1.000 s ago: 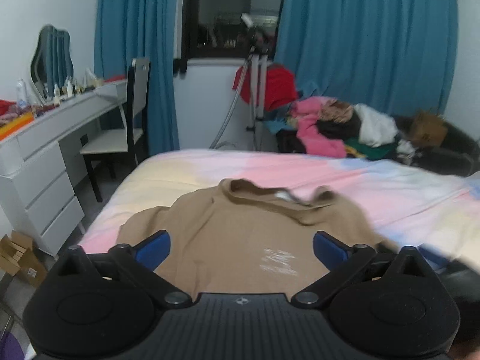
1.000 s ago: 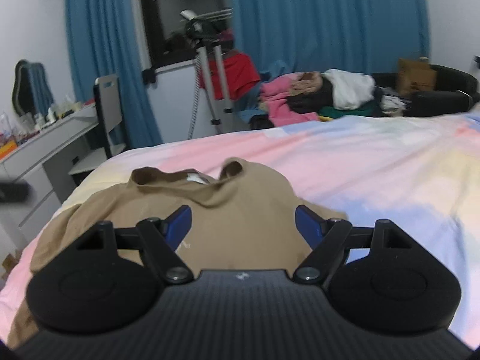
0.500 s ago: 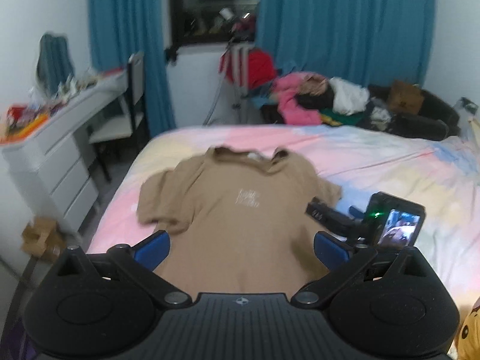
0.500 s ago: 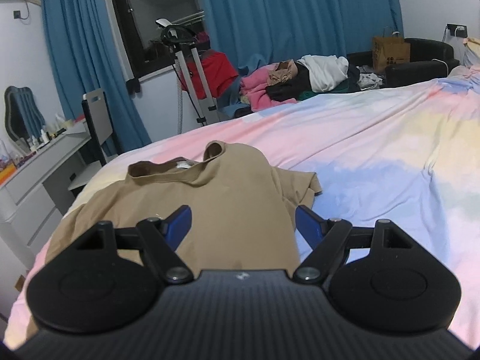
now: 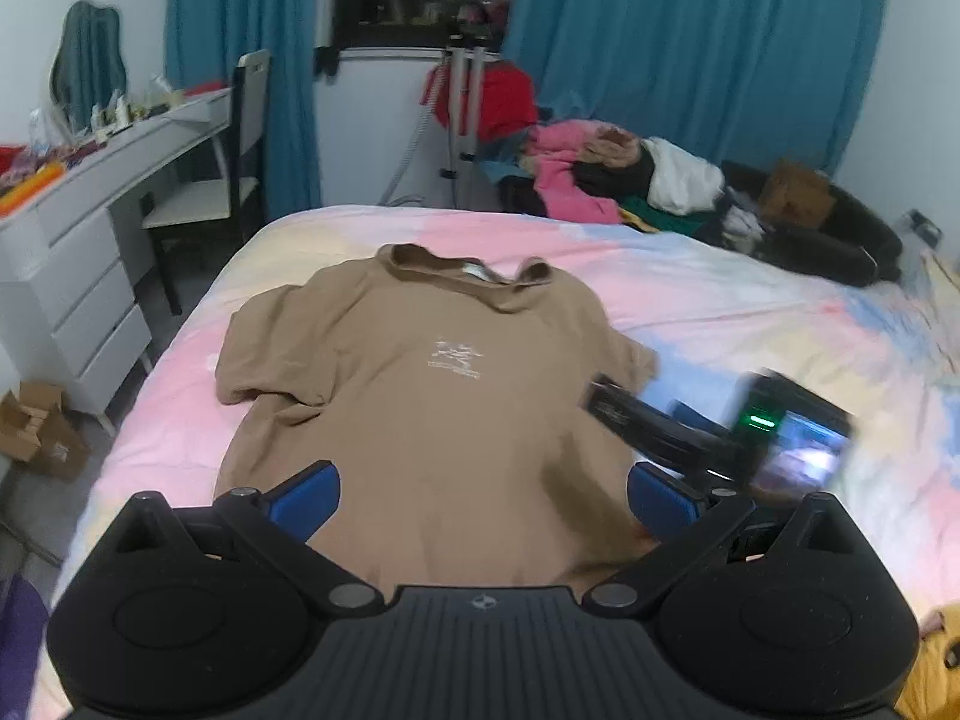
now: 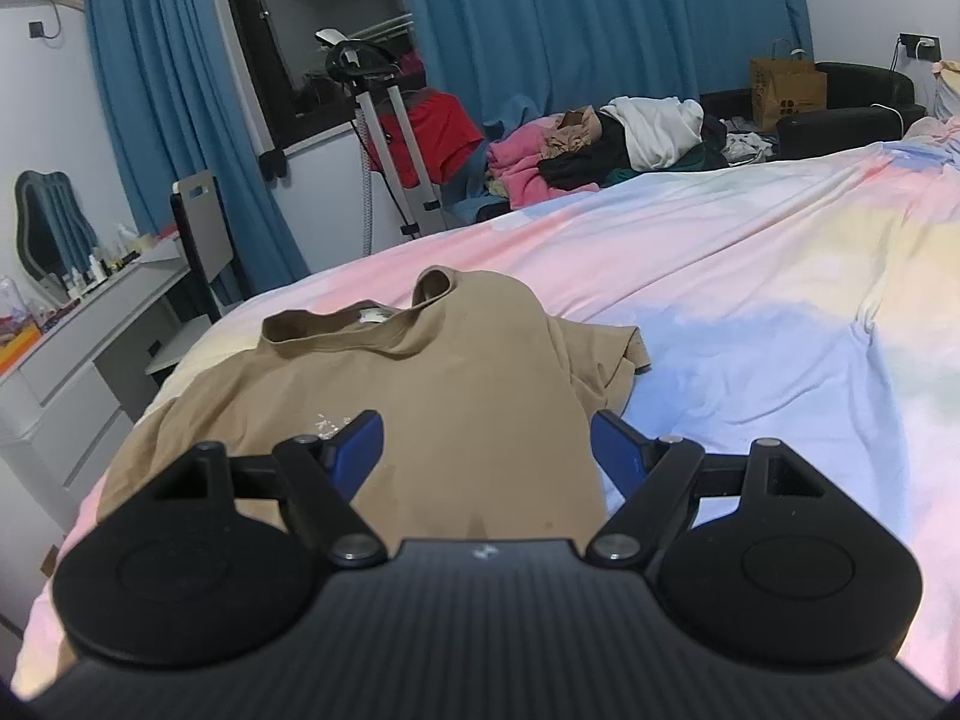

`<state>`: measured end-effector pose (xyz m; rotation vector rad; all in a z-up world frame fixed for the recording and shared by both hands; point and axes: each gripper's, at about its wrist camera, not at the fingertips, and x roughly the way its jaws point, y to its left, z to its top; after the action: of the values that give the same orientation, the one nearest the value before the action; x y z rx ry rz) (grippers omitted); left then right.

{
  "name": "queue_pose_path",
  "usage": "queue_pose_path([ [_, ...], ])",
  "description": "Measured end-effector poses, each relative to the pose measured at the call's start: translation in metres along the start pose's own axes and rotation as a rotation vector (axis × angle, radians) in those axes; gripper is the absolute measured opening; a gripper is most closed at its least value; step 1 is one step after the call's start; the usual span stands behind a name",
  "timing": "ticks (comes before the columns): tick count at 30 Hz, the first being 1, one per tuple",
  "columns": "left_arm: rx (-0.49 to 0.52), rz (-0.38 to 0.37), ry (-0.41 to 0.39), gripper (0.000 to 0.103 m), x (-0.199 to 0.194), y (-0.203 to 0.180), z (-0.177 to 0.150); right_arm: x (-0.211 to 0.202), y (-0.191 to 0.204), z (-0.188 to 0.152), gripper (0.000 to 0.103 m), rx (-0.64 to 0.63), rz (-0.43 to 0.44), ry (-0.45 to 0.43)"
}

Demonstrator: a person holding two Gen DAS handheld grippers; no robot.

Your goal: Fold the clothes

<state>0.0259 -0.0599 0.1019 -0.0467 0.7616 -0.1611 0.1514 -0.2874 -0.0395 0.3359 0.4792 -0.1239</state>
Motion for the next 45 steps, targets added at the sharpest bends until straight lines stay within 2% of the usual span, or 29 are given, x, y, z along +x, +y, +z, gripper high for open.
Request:
queue_pose_path([
  [3, -0.109, -0.042, 0.034, 0.103, 0.048, 0.048, -0.002, -0.001, -0.003, -0.003, 0.077, 0.01, 0.006, 0.007],
  [9, -0.471, -0.058, 0.038, 0.101, 0.138, 0.155, -0.017, 0.008, -0.006, -0.007, 0.077, 0.033, 0.016, 0.034],
  [12, -0.652, -0.064, 0.039, 0.089, 0.183, 0.209, -0.025, 0.014, -0.01, -0.008, 0.077, 0.056, 0.024, 0.051],
  [15, -0.834, -0.071, 0.039, 0.088, 0.227, 0.263, -0.033, 0.022, -0.018, -0.008, 0.078, 0.093, 0.047, 0.084],
  [21, -1.0, -0.109, -0.034, 0.093, 0.259, 0.289, -0.027, 0.04, -0.038, -0.009, 0.077, 0.183, 0.037, 0.132],
  [24, -0.996, -0.11, -0.043, 0.091, 0.251, 0.282, -0.02, 0.05, -0.046, -0.012, 0.077, 0.221, 0.031, 0.164],
  [26, -0.939, -0.135, -0.063, 0.091, 0.236, 0.272, -0.016, 0.055, -0.047, -0.014, 0.077, 0.236, 0.033, 0.187],
  [31, -0.916, -0.077, -0.096, 0.09, 0.222, 0.274, -0.011, 0.058, -0.047, -0.018, 0.077, 0.239, 0.035, 0.209],
  [32, -0.943, -0.072, -0.086, 0.089, 0.224, 0.278, -0.012, 0.059, -0.046, -0.018, 0.077, 0.238, 0.035, 0.211],
  [35, -1.001, -0.104, -0.06, 0.089, 0.237, 0.294, -0.013, 0.06, -0.046, -0.02, 0.077, 0.237, 0.033, 0.222],
  [37, -1.026, -0.128, -0.055, 0.082, 0.251, 0.301, -0.015, 0.062, -0.045, -0.021, 0.077, 0.237, 0.035, 0.23],
  [39, -1.07, -0.161, -0.062, 0.081, 0.269, 0.307, -0.014, 0.063, -0.045, -0.021, 0.077, 0.233, 0.036, 0.236],
  [40, -1.092, -0.177, -0.065, 0.076, 0.278, 0.31, -0.014, 0.064, -0.045, -0.021, 0.077, 0.231, 0.037, 0.239],
  [43, -1.068, -0.124, -0.107, 0.07, 0.291, 0.317, 0.001, 0.065, -0.045, -0.022, 0.077, 0.237, 0.038, 0.248],
  [45, -1.019, -0.1, -0.103, 0.07, 0.298, 0.319, 0.014, 0.066, -0.046, -0.022, 0.077, 0.24, 0.039, 0.253],
])
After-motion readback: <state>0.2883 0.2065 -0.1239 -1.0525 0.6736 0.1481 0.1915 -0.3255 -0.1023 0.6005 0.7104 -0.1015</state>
